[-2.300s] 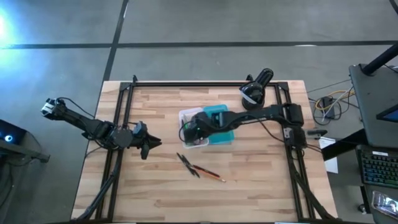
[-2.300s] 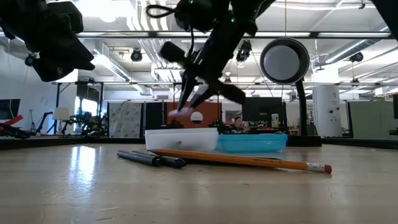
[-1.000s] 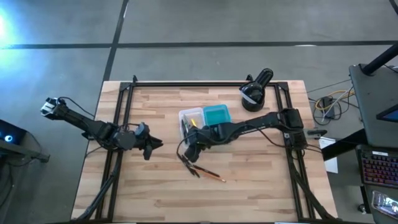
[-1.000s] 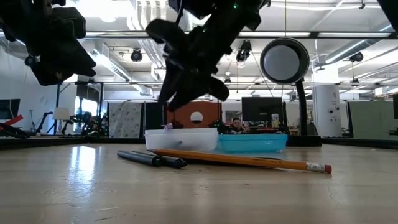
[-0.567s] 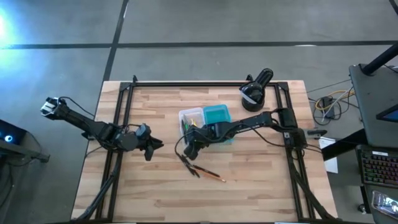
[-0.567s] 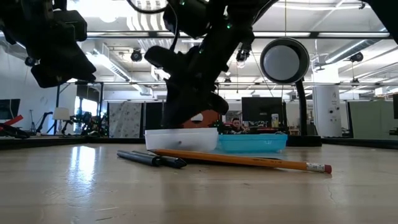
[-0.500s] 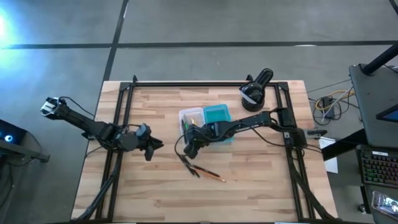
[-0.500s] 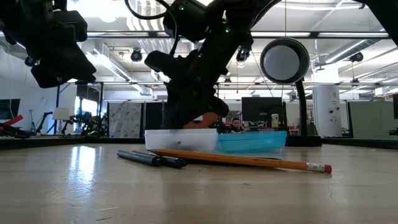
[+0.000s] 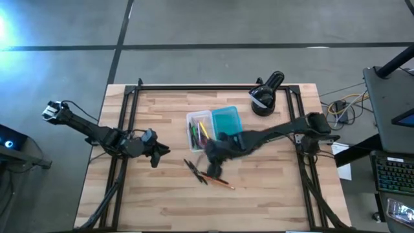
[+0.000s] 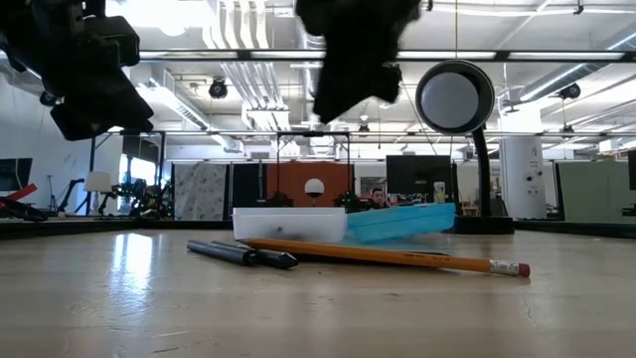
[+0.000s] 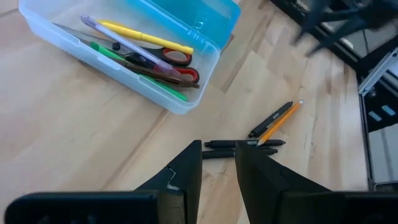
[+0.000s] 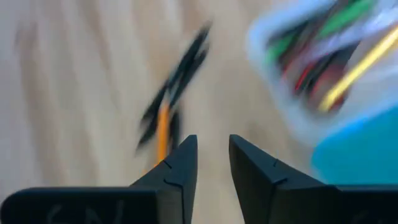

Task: Pick & place school supplies into a supply box
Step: Put the orange pencil into the blue supply box

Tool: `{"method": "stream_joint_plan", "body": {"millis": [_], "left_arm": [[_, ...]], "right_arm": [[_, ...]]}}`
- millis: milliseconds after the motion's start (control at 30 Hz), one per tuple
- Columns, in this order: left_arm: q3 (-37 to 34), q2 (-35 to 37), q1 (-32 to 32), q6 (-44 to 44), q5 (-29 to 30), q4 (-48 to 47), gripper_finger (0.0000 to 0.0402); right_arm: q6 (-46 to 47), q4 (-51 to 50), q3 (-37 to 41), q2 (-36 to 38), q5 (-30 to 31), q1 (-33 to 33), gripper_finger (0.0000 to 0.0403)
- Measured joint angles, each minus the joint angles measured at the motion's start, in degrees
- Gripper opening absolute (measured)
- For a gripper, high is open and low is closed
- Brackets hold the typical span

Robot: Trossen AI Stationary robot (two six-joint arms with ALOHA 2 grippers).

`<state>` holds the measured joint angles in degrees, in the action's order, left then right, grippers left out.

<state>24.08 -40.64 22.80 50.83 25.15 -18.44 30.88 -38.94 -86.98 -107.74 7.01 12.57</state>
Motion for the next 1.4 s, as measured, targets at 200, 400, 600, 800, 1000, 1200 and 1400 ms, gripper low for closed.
{"method": "stream_joint_plan", "body": {"millis": [200, 400, 600, 800, 1000, 1200, 1400], "left_arm": [[0.0, 0.0, 0.0, -3.5, 0.0, 0.0, 0.0080], [0.0, 0.0, 0.0, -4.5, -0.1, 0.0, 0.0080], [0.0, 0.0, 0.0, -4.4, -3.5, 0.0, 0.0080], [0.0, 0.0, 0.0, -4.4, -3.8, 0.0, 0.0080], [0.0, 0.0, 0.0, -4.4, -3.8, 0.0, 0.0080], [0.0, -0.1, 0.0, -4.4, -3.8, 0.0, 0.0080], [0.0, -0.1, 0.0, -4.4, -3.4, 0.0, 0.0080]], "right_arm": [[13.2, -7.0, 1.8, -1.9, -1.6, 10.3, 0.0127], [27.5, -8.7, 2.4, -6.8, 2.2, 15.5, 0.0166], [31.2, -8.8, 2.4, -8.6, 4.3, 19.0, 0.0170], [29.9, -8.6, 2.9, -8.7, 6.3, 19.1, 0.0169], [19.6, -3.0, 1.1, -8.7, 6.2, 16.8, 0.0169], [16.1, -1.6, 1.1, -9.0, 6.5, 13.8, 0.0169], [6.6, 5.4, 0.7, -10.2, 6.3, 11.0, 0.0169]]}}
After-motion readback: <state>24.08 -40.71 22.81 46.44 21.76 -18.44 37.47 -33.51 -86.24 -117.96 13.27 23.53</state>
